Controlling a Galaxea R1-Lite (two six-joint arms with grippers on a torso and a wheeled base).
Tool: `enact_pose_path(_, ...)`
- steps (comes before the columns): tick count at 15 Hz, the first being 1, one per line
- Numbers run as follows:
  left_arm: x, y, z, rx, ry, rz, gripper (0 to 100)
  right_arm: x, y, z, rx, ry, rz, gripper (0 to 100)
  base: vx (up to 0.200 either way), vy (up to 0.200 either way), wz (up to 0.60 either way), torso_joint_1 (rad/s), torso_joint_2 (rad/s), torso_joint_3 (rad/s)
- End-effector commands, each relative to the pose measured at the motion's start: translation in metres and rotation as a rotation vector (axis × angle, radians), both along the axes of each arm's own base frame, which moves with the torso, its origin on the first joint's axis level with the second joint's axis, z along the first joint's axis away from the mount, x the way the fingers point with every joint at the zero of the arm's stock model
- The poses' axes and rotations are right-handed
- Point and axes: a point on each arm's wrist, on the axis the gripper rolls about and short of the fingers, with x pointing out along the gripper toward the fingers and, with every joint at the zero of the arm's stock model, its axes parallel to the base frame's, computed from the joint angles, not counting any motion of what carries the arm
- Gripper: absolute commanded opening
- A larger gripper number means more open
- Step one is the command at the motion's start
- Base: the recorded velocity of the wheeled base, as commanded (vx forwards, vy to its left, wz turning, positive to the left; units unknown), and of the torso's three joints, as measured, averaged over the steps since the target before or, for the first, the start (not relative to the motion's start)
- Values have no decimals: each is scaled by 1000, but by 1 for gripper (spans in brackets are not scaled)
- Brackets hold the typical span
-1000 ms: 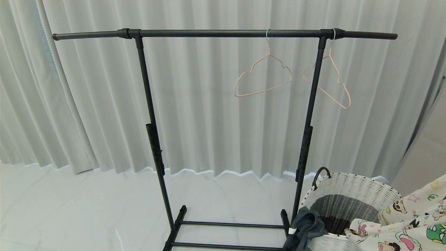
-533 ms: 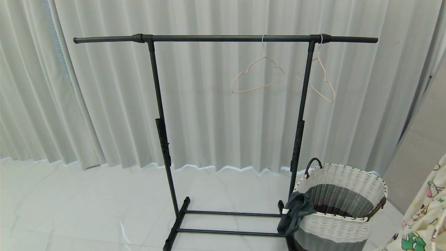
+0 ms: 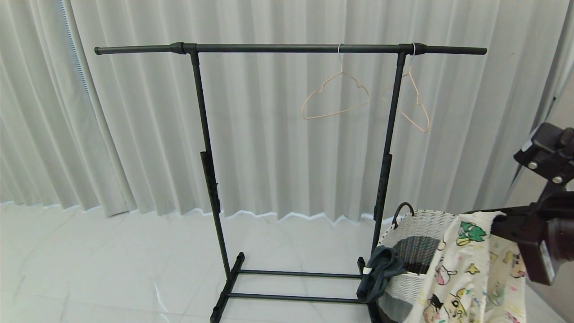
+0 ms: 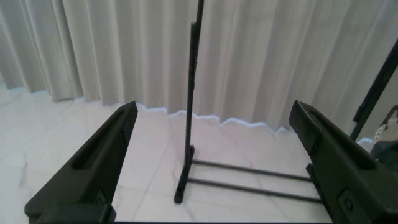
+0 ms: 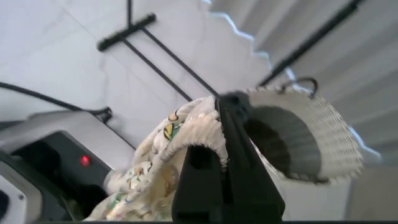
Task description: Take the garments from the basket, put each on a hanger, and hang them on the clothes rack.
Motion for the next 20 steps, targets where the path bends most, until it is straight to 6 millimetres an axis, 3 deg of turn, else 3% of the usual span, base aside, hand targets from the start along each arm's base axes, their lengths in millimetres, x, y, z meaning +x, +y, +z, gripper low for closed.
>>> enact_pose_path(1, -4, 0, 42, -30, -82, -75, 100, 12, 26, -11, 1, 35, 45, 0, 0, 0, 0, 0, 0, 0)
enact_pose_path(3, 0, 0, 81, -31, -95, -114, 100, 17, 38, -12, 33, 25, 59, 0, 0, 0, 0, 0, 0, 0)
enact_pose_path(5, 32, -4, 152, -23, -61, -242, 100, 28, 52, -7, 78, -1, 57, 0, 0, 0, 0, 0, 0, 0)
enact_pose_path(7, 78, -12, 195, 13, -33, -371, 100, 41, 66, 4, 131, -14, 44, 0, 0, 0, 0, 0, 0, 0)
enact_pose_path(10, 146, -49, 188, 25, 76, -582, 100, 53, 84, 19, 195, -21, 42, 0, 0, 0, 0, 0, 0, 0)
enact_pose_path(12, 167, -88, 175, 7, 154, -675, 100, 56, 98, 27, 254, -41, 58, 0, 0, 0, 0, 0, 0, 0)
enact_pose_path(13, 168, -104, 169, 7, 191, -694, 100, 57, 102, 29, 270, -47, 63, 0, 0, 0, 0, 0, 0, 0)
enact_pose_path(15, 142, -165, 147, -53, 342, -800, 100, 57, 111, 30, 289, -64, 67, 0, 0, 0, 0, 0, 0, 0)
enact_pose_path(17, 125, -211, 127, -82, 426, -818, 100, 48, 119, 36, 307, -72, 108, 0, 0, 0, 0, 0, 0, 0)
enact_pose_path(20, 136, -252, 98, -53, 439, -730, 100, 41, 125, 44, 329, -86, 141, 0, 0, 0, 0, 0, 0, 0)
